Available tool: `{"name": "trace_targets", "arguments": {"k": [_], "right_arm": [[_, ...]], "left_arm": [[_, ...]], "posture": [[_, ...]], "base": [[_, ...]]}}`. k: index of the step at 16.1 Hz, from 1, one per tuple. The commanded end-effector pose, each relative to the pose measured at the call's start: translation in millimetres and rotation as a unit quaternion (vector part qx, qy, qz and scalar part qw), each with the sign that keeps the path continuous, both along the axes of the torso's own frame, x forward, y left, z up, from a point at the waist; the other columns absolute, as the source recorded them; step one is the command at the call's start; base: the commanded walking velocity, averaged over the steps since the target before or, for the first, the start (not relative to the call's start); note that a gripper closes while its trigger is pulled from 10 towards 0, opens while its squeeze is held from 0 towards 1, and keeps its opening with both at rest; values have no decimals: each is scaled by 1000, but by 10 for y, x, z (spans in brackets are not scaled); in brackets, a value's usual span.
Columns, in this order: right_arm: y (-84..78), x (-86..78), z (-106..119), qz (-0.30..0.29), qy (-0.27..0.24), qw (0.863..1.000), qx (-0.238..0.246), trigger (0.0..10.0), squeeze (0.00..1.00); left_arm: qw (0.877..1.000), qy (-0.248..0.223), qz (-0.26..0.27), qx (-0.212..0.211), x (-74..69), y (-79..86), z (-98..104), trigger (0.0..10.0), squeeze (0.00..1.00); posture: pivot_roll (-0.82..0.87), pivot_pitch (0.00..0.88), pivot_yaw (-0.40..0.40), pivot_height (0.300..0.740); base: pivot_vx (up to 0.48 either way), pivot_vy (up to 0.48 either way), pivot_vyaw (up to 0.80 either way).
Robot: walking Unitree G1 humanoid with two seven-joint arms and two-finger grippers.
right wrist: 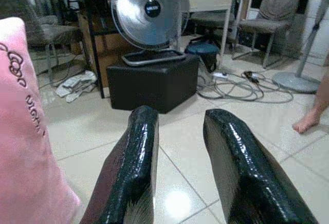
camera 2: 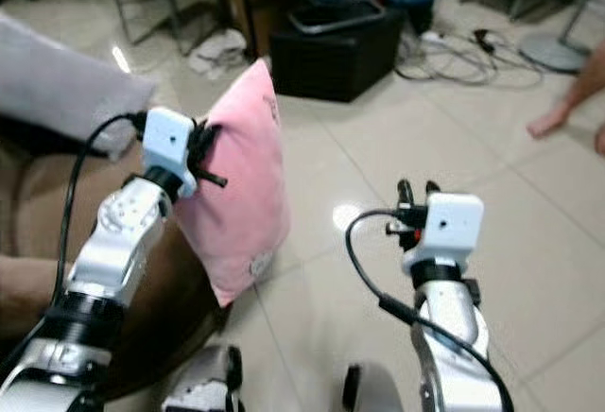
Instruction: Move the pillow to the sofa from floor
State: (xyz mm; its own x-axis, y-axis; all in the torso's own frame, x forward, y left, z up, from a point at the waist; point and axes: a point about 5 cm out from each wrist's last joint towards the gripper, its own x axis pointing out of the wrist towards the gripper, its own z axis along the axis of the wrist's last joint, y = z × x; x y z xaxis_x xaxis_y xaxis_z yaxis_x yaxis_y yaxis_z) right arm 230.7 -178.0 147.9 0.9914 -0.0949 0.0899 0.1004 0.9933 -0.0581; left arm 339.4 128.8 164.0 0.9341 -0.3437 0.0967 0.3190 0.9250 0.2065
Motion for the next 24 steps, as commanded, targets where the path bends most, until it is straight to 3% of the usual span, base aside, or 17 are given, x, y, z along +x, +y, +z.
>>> {"name": "trace_targets", "arguments": {"k": [1,6,9,11,24], "right_arm": [[-15,22,13,0,-1,1000,0,10000,0],[-19,53,18,8,2,1000,-3,10000,0],[-72,86,-38,-14,22,999,-25,10000,0],[-28,69,-102,14,44,998,-54,10000,0],[97,36,-191,57,65,993,-76,10000,0]], "left_arm": [[1000,-17,8,-9,3,29,79,10000,0],[1000,-20,13,-14,9,48,77,10000,0],[1000,-19,10,-16,21,7,73,10000,0],[1000,-22,-2,-15,28,-35,88,10000,0],[1000,-7,29,5,109,29,65,10000,0]], "posture": [[15,0,38,716],[14,0,21,740],[11,0,19,740],[3,0,14,740],[8,0,6,740]], "base": [[0,0,0],[0,0,0],[0,0,0],[131,0,0],[420,0,800]]}}
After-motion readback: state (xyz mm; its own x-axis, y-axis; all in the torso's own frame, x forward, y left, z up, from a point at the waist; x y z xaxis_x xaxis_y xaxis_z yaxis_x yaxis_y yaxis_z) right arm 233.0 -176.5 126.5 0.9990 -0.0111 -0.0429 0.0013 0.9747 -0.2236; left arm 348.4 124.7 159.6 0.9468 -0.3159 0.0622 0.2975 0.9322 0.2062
